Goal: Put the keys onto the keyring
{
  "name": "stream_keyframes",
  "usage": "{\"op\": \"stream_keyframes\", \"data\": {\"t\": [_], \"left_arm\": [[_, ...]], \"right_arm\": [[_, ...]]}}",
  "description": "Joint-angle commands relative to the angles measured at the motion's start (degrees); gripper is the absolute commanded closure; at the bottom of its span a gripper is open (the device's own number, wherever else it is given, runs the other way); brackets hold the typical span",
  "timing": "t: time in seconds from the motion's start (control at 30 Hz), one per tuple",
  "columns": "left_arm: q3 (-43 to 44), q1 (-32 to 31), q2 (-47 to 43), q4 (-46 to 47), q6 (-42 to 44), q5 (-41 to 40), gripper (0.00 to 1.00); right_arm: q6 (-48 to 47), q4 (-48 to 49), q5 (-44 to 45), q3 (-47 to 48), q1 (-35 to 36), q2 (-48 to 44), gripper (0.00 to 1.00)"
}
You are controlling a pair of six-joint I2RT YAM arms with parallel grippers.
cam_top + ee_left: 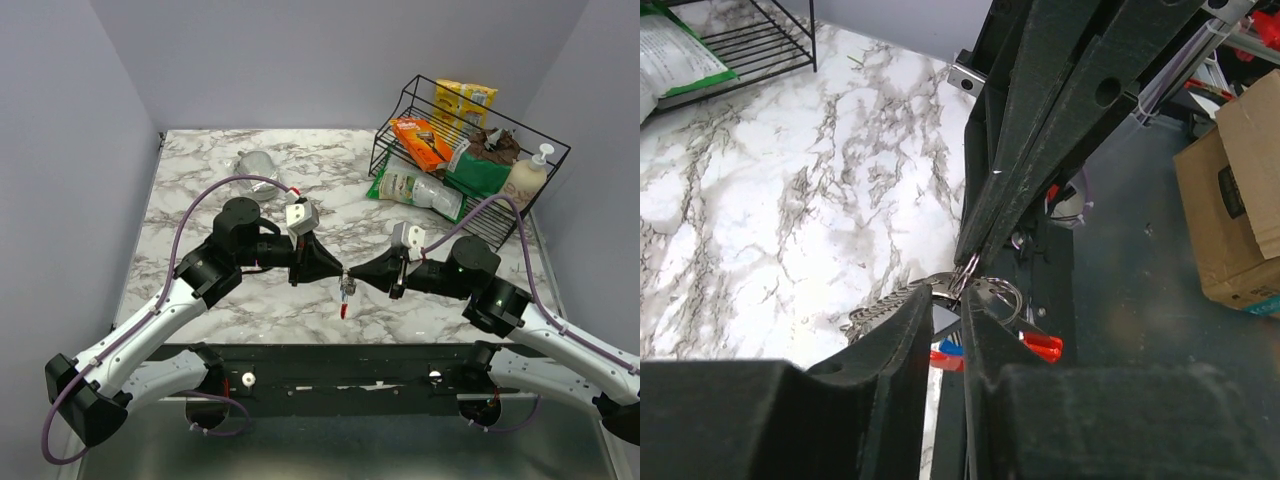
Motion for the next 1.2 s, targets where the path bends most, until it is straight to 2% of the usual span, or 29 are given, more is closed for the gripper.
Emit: {"op": "stream_keyframes", "data": {"t": [0.0, 0.17, 0.33, 0.43, 0.63, 1.17], "left_arm": [[0.6, 0.3, 0.0, -1.8, 2.1, -1.6, 0.79], [0.8, 0.3, -0.1, -2.4, 2.5, -1.6, 0.87], [0.8, 0.3, 0.0, -2.9, 2.8, -2.4, 0.90], [0.8, 0.3, 0.3, -2.9, 2.7, -2.3, 0.96], [0.8, 0.3, 0.7, -3.2, 2.9, -2.5, 0.99], [0.7, 0.6, 2.1, -2.9, 3.3, -2.0, 1.00]], "right_arm": [[0.3, 2.8, -0.2, 1.2, 0.1, -0.3, 1.00], [0.3, 2.7, -0.1, 1.3, 0.0, -0.8, 0.99], [0.6, 2.4, -0.8, 1.7, 0.1, -1.2, 1.00], [0.7, 2.4, -1.1, 2.0, 0.0, -1.4, 1.00], [0.7, 2.2, -1.2, 2.3, 0.1, -1.8, 1.00], [0.8, 2.2, -1.9, 2.8, 0.0, -2.3, 0.99]]}}
